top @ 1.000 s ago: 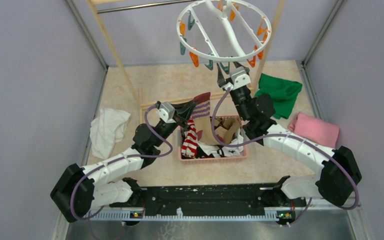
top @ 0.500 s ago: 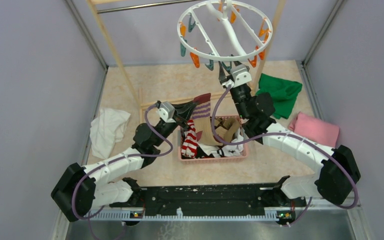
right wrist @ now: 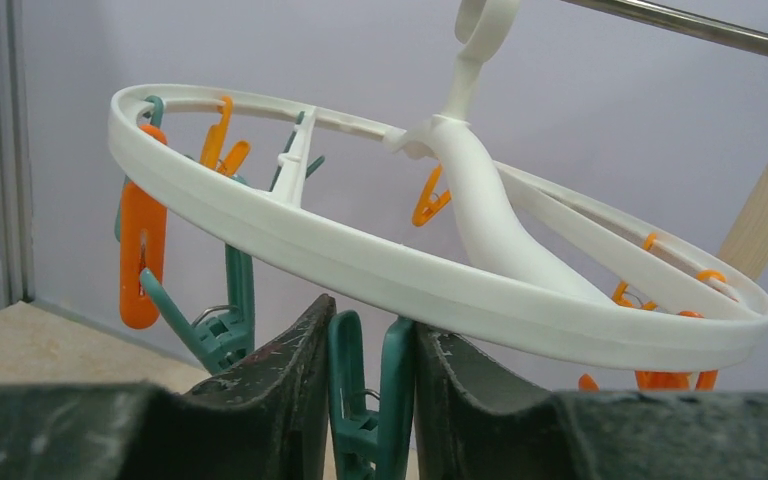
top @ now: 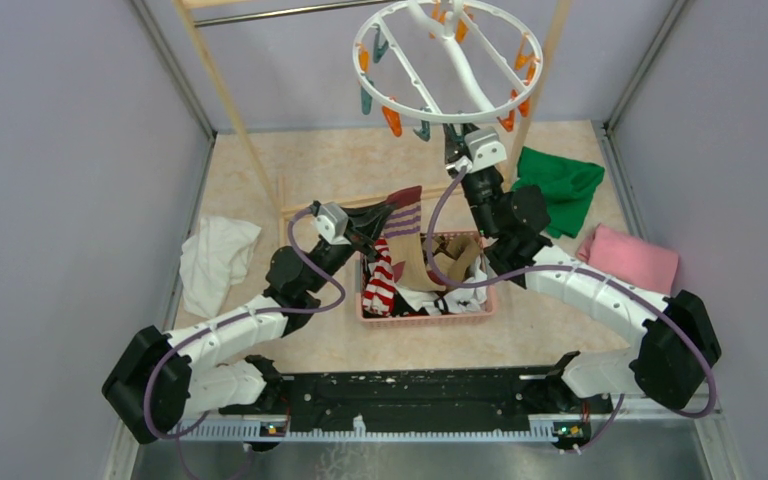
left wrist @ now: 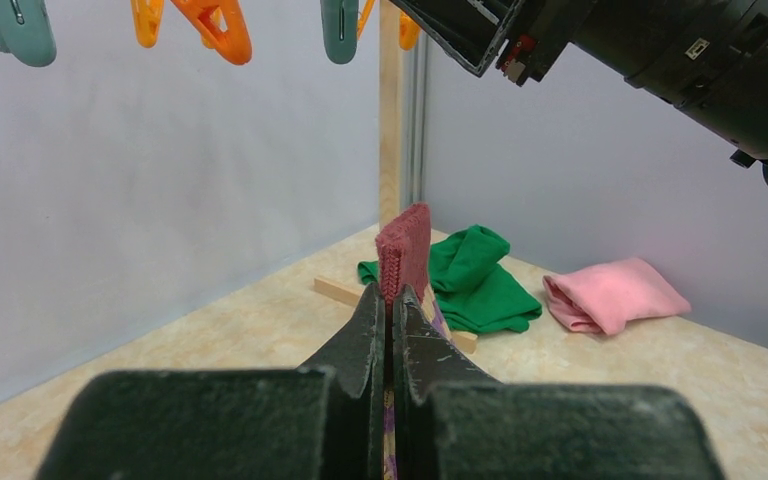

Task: Clip the socks to the hanger
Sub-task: Open the clamp at the hanger.

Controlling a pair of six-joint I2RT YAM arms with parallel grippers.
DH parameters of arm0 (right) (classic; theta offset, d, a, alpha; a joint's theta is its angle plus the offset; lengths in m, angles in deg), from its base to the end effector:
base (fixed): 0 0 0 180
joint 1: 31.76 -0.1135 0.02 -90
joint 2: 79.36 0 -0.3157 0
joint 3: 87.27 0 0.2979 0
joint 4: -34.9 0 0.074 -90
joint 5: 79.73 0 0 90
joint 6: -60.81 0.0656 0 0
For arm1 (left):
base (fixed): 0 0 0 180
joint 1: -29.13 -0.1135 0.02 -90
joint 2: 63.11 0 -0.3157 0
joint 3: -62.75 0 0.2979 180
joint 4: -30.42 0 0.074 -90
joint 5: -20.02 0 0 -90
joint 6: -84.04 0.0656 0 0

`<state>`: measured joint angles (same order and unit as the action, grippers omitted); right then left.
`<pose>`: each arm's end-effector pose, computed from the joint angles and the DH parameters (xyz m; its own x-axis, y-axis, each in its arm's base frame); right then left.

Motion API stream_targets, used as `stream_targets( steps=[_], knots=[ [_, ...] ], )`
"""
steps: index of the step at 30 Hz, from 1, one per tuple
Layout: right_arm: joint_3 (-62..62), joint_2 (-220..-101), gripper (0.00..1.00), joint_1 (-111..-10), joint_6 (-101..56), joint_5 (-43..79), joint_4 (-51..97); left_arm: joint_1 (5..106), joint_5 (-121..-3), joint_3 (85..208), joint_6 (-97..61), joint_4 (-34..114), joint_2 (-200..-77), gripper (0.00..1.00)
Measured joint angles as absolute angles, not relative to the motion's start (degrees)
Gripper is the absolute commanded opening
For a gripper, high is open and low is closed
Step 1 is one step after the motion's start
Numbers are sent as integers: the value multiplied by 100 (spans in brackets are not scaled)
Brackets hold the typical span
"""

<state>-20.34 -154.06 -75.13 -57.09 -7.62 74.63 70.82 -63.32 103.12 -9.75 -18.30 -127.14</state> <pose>0.2665 0.2241 0.4500 0.5572 -0.0862 -0.8259 -0.2301 0.9396 -0.2533 0.2045 -0.1924 0.3367 0.2668 -0.3255 -0.9071 0.7584 0.6517 -0.0109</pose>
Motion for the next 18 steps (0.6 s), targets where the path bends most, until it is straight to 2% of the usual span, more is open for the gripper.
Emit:
stream_targets(
  steps=[5,11,18],
  knots=[
    [-1931,-15406,11,-7513,-5526,-821,7374,7082,-6271,10312,-1039,-1847,-12758,0],
    [-1852,-15347,6,-7513,-5217,-808,7116,7082,-6120,10382,-1152,-1880,-13000,0],
    [-1750,-15106,1,-7459,-4352,-637,6414,7082,-5858,11033,-1498,-1832,-13494,0]
  ],
)
